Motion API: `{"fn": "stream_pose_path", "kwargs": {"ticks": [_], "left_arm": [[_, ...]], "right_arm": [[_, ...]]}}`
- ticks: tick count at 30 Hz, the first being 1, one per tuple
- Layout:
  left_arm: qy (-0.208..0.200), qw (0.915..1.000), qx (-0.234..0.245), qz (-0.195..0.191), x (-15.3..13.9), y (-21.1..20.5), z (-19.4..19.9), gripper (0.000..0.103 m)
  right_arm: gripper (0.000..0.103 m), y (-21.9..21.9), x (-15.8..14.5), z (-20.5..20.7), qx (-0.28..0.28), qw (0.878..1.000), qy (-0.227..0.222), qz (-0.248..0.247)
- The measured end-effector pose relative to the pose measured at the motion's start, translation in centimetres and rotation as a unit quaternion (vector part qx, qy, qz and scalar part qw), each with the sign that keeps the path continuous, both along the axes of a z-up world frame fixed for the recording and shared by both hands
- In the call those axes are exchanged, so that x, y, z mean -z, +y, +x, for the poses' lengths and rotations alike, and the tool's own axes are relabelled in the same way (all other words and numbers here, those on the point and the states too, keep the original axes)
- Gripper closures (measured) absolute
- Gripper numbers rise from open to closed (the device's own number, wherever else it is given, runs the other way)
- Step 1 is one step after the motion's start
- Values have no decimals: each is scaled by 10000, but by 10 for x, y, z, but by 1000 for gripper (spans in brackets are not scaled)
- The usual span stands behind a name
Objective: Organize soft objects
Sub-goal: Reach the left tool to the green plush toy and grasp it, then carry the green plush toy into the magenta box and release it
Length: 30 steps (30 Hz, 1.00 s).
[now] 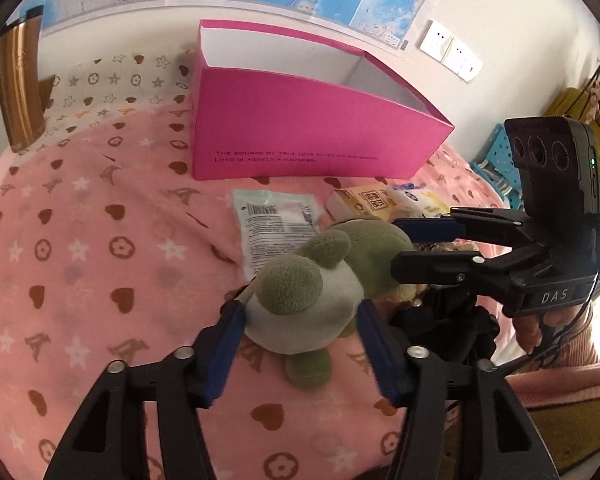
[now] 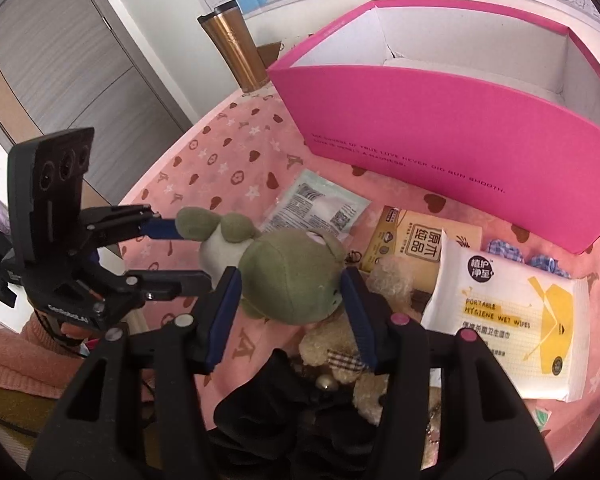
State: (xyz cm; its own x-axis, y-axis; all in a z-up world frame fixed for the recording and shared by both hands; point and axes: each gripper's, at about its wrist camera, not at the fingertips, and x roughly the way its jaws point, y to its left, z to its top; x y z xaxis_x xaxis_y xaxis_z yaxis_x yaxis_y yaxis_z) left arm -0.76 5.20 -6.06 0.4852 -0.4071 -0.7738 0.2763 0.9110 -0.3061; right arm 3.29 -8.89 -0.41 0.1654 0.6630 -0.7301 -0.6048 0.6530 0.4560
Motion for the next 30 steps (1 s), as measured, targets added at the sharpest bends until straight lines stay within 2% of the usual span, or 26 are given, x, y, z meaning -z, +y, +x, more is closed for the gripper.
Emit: {"fn": "stream_pose_path", "kwargs": {"ticks": [13,18,21,24,27,30], "left_arm": [[-284,9996,-16,-80,-15,-7,-1,49],[-22,9999,-70,-127,-2,-1,3,49],[12,9999,-131,-100,2,4,1,49],[86,9998,-5,-192,5,2,-1,49],[58,9999,-4,-105,6,-5,-1,49],[68,9998,-36,-188,4,-6,0,49]], "right_arm": [[49,4,-8,-8,71,9995,-310,-14],[49,1,-10,-7,106,9995,-287,-43],[49,0,0,0,207,9995,-155,-192],[49,-2,5,3,196,9997,-57,-97],[49,1,5,1,141,9998,-92,-101],[49,3,4,-2,118,9997,-158,-145]]}}
